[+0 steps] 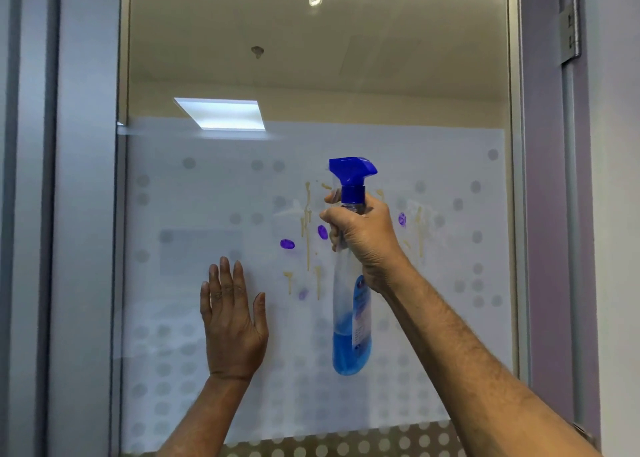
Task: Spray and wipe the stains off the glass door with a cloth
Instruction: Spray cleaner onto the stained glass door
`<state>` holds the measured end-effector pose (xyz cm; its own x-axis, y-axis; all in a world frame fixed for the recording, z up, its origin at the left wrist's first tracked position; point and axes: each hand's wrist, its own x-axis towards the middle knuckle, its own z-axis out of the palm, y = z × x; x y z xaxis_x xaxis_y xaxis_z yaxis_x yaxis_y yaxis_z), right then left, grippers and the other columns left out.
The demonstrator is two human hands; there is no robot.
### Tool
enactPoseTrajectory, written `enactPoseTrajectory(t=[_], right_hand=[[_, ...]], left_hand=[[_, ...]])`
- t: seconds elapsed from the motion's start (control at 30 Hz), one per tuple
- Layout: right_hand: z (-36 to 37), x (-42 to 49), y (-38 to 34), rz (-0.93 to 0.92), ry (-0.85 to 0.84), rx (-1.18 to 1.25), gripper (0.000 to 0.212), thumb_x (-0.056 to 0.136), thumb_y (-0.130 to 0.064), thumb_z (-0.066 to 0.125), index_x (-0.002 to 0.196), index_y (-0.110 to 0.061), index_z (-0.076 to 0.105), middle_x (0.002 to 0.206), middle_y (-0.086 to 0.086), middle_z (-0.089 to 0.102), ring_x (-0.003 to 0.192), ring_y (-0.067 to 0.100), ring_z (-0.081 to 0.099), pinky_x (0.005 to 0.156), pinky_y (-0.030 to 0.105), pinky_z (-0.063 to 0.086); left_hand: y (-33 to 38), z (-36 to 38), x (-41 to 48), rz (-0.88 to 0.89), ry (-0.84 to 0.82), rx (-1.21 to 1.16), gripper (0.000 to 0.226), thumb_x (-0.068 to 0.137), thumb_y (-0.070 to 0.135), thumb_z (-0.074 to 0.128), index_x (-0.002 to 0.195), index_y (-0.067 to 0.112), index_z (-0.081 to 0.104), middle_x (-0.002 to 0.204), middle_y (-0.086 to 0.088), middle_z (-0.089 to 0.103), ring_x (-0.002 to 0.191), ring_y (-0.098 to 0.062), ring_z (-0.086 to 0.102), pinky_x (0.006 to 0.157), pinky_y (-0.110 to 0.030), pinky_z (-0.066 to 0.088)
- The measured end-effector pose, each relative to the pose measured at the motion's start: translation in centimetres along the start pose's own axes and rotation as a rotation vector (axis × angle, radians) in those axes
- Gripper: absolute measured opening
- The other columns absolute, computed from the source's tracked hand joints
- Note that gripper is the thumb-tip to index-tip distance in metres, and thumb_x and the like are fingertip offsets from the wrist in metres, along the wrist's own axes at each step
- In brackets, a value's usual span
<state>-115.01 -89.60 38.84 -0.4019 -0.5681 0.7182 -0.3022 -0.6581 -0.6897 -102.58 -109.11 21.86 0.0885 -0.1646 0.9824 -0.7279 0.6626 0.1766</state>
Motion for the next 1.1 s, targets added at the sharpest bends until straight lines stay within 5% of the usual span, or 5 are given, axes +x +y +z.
enactPoseTrajectory(t=[0.27, 0.6, 0.83, 1.1], right_hand=[[1.4, -2.9, 2.7, 0.098, -0.079, -0.095, 0.020, 0.088, -0.005, 0.070, 0.104, -0.016, 0.067, 0.069, 0.000, 0.061, 0.052, 0.005, 0.056, 0.050, 0.019, 0.051], [0.1, -8.3, 6.6, 0.213, -0.111, -0.214, 0.023, 0.089, -0.008, 0.070, 0.108, -0.020, 0.067, 0.079, 0.000, 0.063, 0.068, 0.013, 0.058, 0.064, 0.027, 0.052], [-2.6, -11.7, 9.5, 0.259, -0.045, -0.256, 0.023, 0.089, -0.008, 0.070, 0.105, -0.025, 0.067, 0.074, -0.003, 0.063, 0.065, 0.013, 0.057, 0.065, 0.030, 0.052], [-8.0, -13.8, 11.3, 0.287, 0.223, -0.203, 0.024, 0.092, -0.003, 0.069, 0.107, -0.021, 0.067, 0.068, 0.003, 0.060, 0.059, 0.017, 0.055, 0.060, 0.032, 0.050]], left_hand=[[0.1, -0.1, 0.0, -0.003, -0.021, 0.004, 0.065, 0.109, 0.036, 0.030, 0.164, 0.004, 0.022, 0.174, -0.018, 0.018, 0.164, -0.031, 0.012, 0.133, -0.049, 0.013], [0.1, -0.1, 0.0, -0.001, -0.014, 0.007, 0.064, 0.110, 0.036, 0.028, 0.165, 0.004, 0.021, 0.175, -0.017, 0.016, 0.164, -0.031, 0.011, 0.134, -0.046, 0.008], [-0.1, 0.2, -0.1, 0.004, 0.004, -0.005, 0.063, 0.112, 0.038, 0.025, 0.165, 0.005, 0.020, 0.175, -0.018, 0.017, 0.164, -0.030, 0.010, 0.134, -0.048, 0.010], [-0.2, 0.4, -0.1, 0.006, 0.017, -0.006, 0.063, 0.112, 0.037, 0.027, 0.165, 0.005, 0.020, 0.175, -0.018, 0.017, 0.164, -0.030, 0.010, 0.134, -0.048, 0.009]])
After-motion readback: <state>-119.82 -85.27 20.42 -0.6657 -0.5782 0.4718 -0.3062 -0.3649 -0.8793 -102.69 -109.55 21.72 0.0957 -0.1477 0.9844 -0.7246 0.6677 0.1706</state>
